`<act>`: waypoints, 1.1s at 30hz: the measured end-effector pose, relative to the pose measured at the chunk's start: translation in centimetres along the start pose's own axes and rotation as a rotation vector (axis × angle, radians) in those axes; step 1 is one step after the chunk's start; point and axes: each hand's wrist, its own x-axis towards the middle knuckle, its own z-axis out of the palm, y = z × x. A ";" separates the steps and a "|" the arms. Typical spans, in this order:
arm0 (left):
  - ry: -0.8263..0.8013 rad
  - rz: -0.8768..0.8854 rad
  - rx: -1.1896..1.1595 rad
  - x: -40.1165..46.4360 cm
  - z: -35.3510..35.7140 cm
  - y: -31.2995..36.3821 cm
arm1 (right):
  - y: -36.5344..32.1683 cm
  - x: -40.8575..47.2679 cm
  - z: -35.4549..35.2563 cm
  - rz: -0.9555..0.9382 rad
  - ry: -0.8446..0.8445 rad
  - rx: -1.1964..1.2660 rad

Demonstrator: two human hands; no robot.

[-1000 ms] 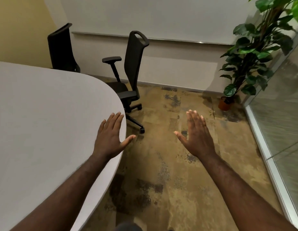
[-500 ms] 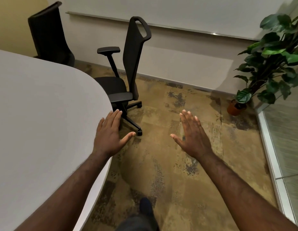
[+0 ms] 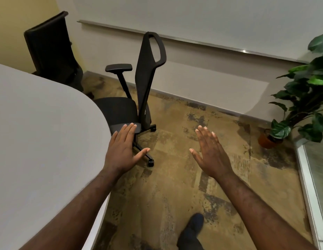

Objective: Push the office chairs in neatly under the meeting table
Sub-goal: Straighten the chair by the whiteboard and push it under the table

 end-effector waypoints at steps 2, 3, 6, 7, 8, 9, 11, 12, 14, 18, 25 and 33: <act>0.008 -0.008 0.009 2.5 0.9 0.8 | 2.2 2.5 0.4 -0.018 -0.004 0.003; 0.012 -0.019 0.018 3.7 1.4 1.3 | 3.5 3.8 0.6 -0.027 -0.006 0.004; 0.008 -0.058 0.045 7.4 2.8 3.3 | 7.1 7.6 0.8 -0.066 -0.017 0.023; 0.012 -0.064 0.051 8.4 3.3 4.2 | 8.3 8.8 0.7 -0.079 -0.017 0.032; 0.015 -0.070 0.056 9.4 3.8 5.0 | 9.4 10.0 0.6 -0.097 -0.019 0.037; 0.013 -0.074 0.058 10.4 4.3 5.8 | 10.5 11.2 0.5 -0.123 -0.026 0.033; 0.014 -0.080 0.058 12.7 5.1 7.3 | 12.5 13.6 0.6 -0.161 -0.042 0.025; 0.016 -0.085 0.056 13.8 5.4 8.0 | 13.5 14.8 0.7 -0.166 -0.046 0.026; 0.018 -0.096 0.047 16.2 5.8 9.2 | 15.2 16.9 0.9 -0.170 -0.051 0.041; 0.006 -0.093 0.046 21.5 7.3 10.8 | 17.9 21.3 1.7 -0.196 -0.056 0.048; -0.033 -0.091 0.023 32.0 12.1 12.0 | 22.4 30.6 4.1 -0.207 -0.077 0.055; -0.050 -0.094 0.001 43.7 14.4 11.6 | 26.9 41.1 5.5 -0.218 -0.108 0.057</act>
